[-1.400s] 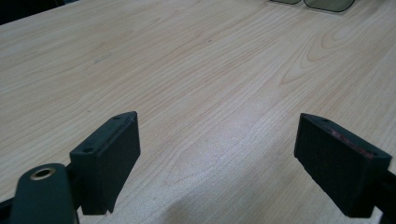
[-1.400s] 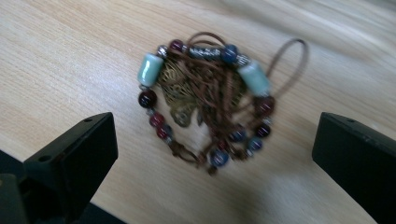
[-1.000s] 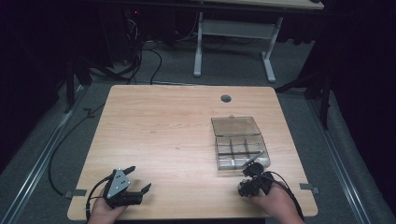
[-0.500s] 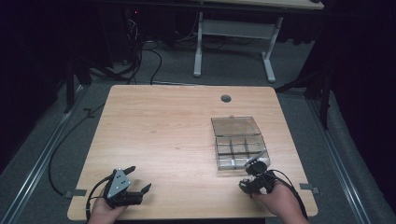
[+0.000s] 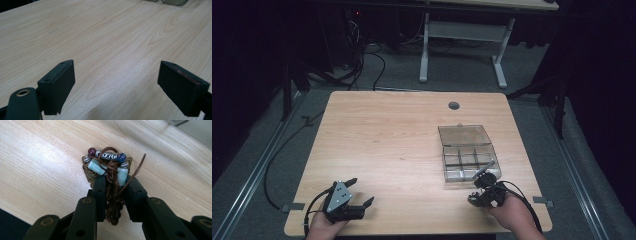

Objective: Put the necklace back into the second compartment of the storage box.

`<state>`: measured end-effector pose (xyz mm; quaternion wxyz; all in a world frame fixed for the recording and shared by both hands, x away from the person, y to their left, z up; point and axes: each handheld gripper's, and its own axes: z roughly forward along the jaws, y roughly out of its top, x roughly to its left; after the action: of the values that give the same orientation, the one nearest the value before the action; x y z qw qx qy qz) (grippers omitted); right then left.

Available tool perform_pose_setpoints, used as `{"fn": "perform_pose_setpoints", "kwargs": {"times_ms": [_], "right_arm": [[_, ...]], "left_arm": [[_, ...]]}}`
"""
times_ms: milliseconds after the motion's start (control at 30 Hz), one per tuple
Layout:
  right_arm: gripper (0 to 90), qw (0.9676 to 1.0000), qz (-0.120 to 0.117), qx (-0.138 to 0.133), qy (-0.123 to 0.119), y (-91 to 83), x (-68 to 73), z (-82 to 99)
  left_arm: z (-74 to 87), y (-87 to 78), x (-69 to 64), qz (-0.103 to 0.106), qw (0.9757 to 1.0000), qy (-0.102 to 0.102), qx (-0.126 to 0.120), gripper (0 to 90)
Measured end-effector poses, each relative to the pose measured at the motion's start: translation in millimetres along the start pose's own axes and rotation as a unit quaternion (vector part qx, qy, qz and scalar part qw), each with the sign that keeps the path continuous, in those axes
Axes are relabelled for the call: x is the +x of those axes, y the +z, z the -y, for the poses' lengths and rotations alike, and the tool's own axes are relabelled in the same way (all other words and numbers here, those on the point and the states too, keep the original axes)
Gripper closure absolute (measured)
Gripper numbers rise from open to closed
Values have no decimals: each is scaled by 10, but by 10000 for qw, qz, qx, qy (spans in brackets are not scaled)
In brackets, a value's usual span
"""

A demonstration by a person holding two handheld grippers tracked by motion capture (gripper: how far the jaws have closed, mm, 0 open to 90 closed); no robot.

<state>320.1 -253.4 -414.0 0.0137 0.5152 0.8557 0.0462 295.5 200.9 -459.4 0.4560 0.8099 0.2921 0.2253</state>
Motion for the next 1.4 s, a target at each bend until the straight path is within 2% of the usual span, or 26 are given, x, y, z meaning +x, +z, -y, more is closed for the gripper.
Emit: {"fn": "perform_pose_setpoints", "kwargs": {"times_ms": [33, 100, 233, 267, 300, 367, 800, 933, 1200, 1300, 1400], "right_arm": [[792, 10000, -35, 5, -12, -12, -9, 2], [805, 10000, -38, -69, 32, -48, -19, 8], [806, 10000, -27, -65, 38, -76, -30, 15], [806, 9999, -43, -35, 100, -87, -23, 19], [806, 10000, -50, -83, 17, -102, -35, 23], [806, 9999, -47, -91, 11, -109, -37, 23], [804, 9997, -30, -229, 77, -281, -79, 0], [802, 9996, -111, -260, 10, -341, -90, -11], [802, 9996, -83, -251, 18, -438, -98, -36], [802, 9995, -99, -287, -86, -486, -119, -60], [802, 9996, -119, -259, -66, -512, -123, -79]], "left_arm": [[0, 2, 0, -1, 10000, -5, -6, 149], [0, 3, 0, 3, 10000, -8, -2, 149], [0, 3, -1, 1, 10000, -3, 0, 149], [0, 3, 0, 2, 10000, -3, 1, 149], [0, 3, 0, 2, 10000, -4, 1, 149], [-1, 3, 0, 2, 10000, -3, 3, 149], [0, 3, -1, 4, 10000, 2, 2, 149], [0, 2, -1, 5, 10000, 0, -1, 149], [0, 3, -1, 12, 10000, -2, -1, 149], [0, 2, -1, 11, 10000, -2, 0, 149], [0, 2, -1, 11, 10000, -1, -1, 149]]}}
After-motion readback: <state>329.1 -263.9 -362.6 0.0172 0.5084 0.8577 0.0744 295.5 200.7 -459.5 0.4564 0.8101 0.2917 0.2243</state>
